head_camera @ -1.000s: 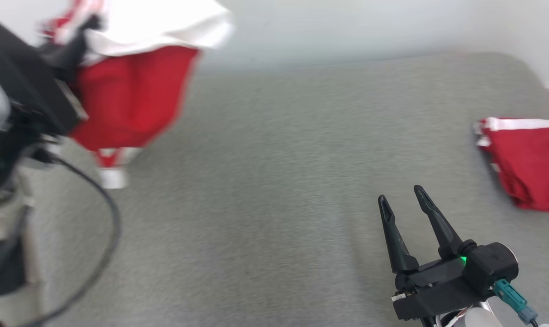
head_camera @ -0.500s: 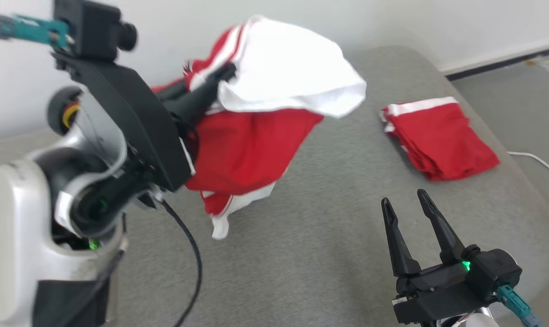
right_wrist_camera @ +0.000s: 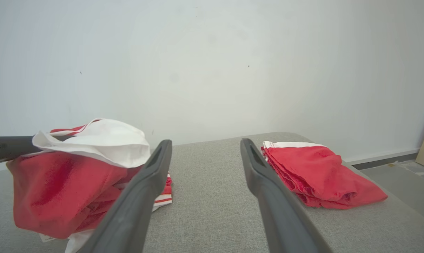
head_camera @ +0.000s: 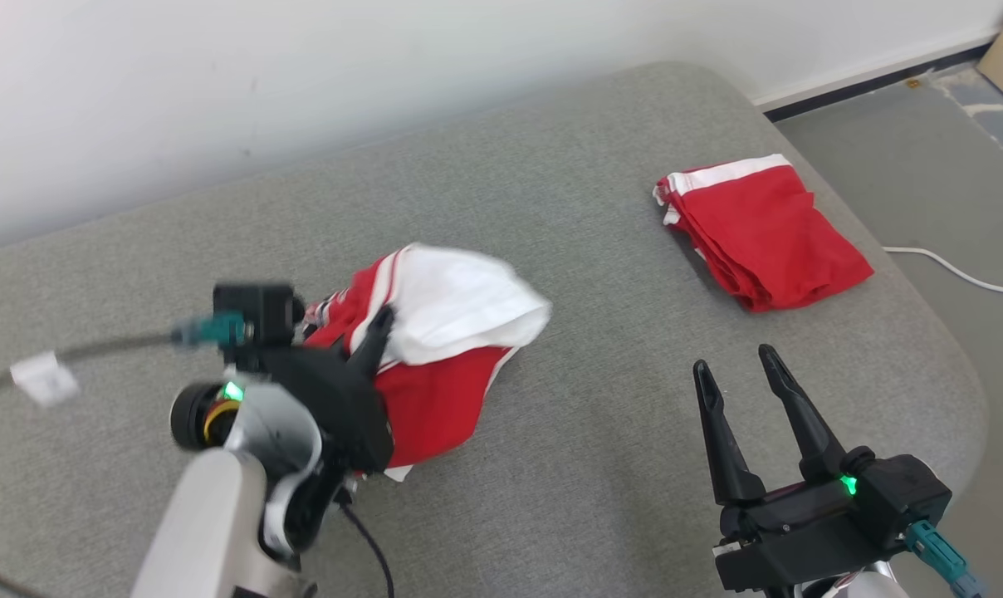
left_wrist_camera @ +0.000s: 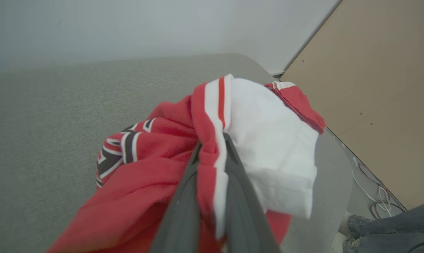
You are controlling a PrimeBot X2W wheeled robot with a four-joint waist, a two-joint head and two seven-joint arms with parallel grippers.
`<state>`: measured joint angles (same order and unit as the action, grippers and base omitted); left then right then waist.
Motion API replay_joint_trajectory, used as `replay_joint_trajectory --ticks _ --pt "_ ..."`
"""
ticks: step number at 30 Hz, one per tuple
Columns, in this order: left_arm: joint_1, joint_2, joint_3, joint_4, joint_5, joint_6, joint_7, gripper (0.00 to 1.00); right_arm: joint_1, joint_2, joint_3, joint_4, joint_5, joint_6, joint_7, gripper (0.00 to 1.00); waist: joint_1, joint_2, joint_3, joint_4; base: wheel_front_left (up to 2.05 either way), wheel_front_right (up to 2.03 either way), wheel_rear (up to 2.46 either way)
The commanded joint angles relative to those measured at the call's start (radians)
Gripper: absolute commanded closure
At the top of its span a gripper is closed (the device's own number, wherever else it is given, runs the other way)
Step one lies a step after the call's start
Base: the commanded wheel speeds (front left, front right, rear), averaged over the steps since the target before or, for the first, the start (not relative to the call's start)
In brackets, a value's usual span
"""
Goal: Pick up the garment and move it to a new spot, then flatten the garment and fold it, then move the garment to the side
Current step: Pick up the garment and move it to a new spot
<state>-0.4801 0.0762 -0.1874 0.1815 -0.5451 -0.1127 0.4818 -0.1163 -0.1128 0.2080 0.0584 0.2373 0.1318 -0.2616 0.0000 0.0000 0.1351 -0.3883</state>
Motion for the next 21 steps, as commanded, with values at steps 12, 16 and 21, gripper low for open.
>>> replay_joint_trajectory --ticks 12,16,21 --pt "0.049 -0.013 -0.051 0.319 0.139 0.019 -0.465 0.0 0.023 -0.021 -0.013 0.012 -0.001 -0.003 -0.004 0.0 0.0 0.0 -0.021 0.076 0.0 0.0 0.0" --pt "0.09 -0.001 -0.05 0.299 0.162 0.014 -0.614 0.0 0.034 -0.027 -0.034 0.011 -0.01 -0.003 -0.003 0.0 0.0 0.0 -0.042 0.108 0.0 0.0 0.0" --pt "0.179 0.015 -0.02 0.226 0.187 0.053 -0.73 0.0 0.057 -0.034 -0.069 0.007 -0.013 -0.003 0.003 0.0 0.0 0.0 -0.071 0.148 0.0 0.0 0.0"
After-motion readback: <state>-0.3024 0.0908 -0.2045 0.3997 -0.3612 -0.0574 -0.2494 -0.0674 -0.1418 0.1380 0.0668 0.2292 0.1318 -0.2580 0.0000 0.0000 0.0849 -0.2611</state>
